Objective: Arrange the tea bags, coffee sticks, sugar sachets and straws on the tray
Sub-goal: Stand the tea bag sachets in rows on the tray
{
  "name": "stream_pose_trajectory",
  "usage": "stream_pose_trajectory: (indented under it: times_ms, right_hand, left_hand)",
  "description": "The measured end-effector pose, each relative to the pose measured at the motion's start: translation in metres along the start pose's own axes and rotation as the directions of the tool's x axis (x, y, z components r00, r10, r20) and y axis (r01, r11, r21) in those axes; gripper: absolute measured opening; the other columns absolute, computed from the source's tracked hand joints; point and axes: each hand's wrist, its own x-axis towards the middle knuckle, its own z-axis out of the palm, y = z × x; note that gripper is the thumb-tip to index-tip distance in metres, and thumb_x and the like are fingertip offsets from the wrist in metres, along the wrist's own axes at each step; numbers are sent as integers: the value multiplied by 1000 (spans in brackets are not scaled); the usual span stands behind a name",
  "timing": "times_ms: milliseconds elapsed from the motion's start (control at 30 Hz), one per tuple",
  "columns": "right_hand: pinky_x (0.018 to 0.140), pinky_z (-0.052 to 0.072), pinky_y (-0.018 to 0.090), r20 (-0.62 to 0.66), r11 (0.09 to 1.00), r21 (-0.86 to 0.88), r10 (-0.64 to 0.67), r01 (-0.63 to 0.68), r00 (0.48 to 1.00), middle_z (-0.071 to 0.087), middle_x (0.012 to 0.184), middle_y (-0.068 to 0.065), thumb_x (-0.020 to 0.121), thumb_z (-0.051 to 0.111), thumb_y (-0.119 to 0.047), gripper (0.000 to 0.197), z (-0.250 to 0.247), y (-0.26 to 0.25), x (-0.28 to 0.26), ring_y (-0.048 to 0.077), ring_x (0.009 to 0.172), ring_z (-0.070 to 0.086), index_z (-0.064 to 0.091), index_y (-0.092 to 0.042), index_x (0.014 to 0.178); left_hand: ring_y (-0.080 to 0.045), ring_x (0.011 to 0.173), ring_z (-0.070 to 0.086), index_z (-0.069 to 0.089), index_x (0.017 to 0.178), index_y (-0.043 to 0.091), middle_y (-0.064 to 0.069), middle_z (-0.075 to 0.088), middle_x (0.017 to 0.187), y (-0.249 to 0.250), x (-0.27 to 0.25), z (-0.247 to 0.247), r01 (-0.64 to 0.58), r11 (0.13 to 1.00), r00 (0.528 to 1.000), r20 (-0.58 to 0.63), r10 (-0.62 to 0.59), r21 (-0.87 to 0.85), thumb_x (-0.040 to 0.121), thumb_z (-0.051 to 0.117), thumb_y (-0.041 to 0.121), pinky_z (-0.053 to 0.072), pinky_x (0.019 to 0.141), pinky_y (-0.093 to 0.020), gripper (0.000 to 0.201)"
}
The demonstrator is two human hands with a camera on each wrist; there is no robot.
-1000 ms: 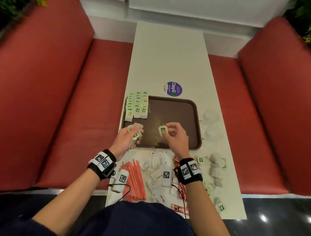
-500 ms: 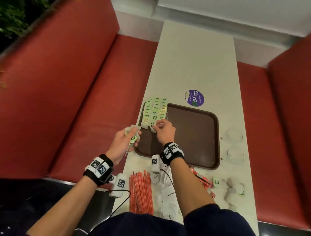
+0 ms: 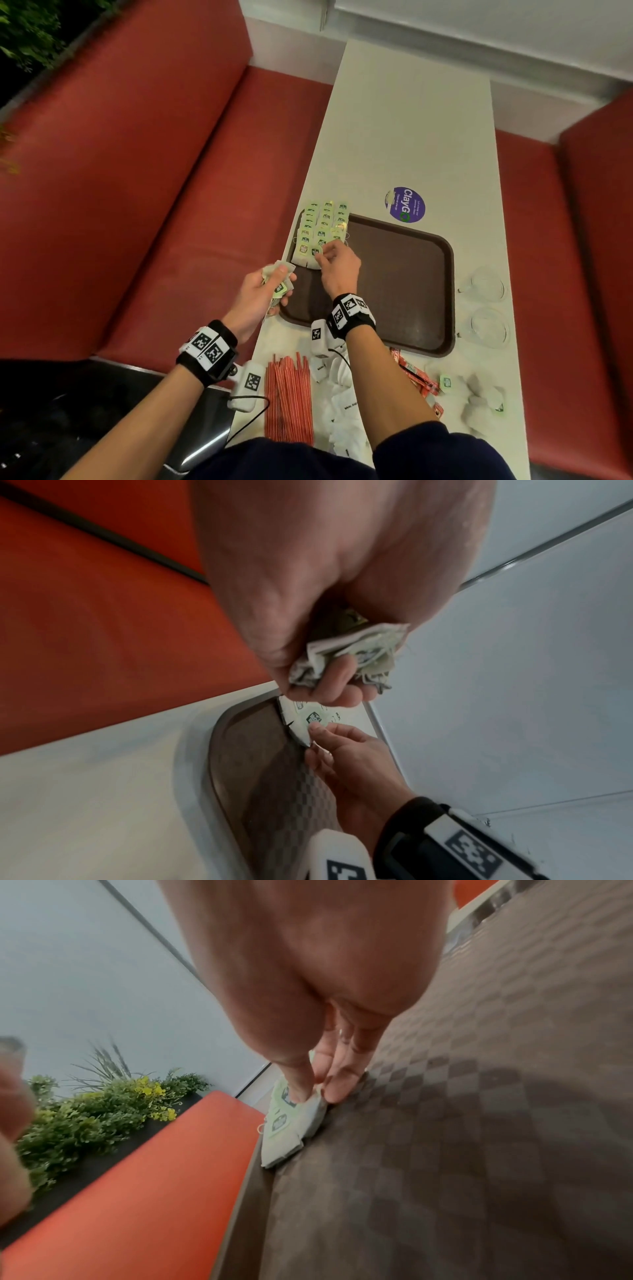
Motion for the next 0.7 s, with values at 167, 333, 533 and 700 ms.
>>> stream_pose_trajectory:
  times_ms: [167,333,533,700]
  right_hand:
    - [85,59,37,-66,999,-16,-36,35,997,69,97,-3,98,78,-18,20,1,-1,-9,17,90,69,63,-24,110]
    - [88,56,36,-40,980,-123,-165,159,985,58,114,1,101,72,-16,21,-1,2,-18,19,93,64,64,-24,119]
    - [100,59,49,103,959,-208,-176,194,979,58,131,5,103,70,-19,32,11,5,-29,28,114,65,67,-20,134]
    - [92,61,41,-10,985,5,-174,174,985,72,111,-8,105,69,-33,14,-10,-15,-36,8,93,71,75,-27,116]
  left_hand:
    - [-19,68,57,71,114,1,-11,64,84,1,-2,-2,-5,1000,1000,-3,5,-7,111,57,37,34,49,-26,39]
    - [-19,68,57,72,113,4,-10,64,83,1,-3,-2,-4,1000,1000,-3,4,-4,111,57,39,34,48,-25,39]
    - [-17,68,57,73,112,7,-8,64,83,6,-4,9,-2,999,999,38,0,42,110,56,42,34,49,-25,38]
    - [-17,68,57,75,108,13,-4,66,80,12,-3,10,-8,997,997,71,2,79,108,59,46,36,50,-23,37]
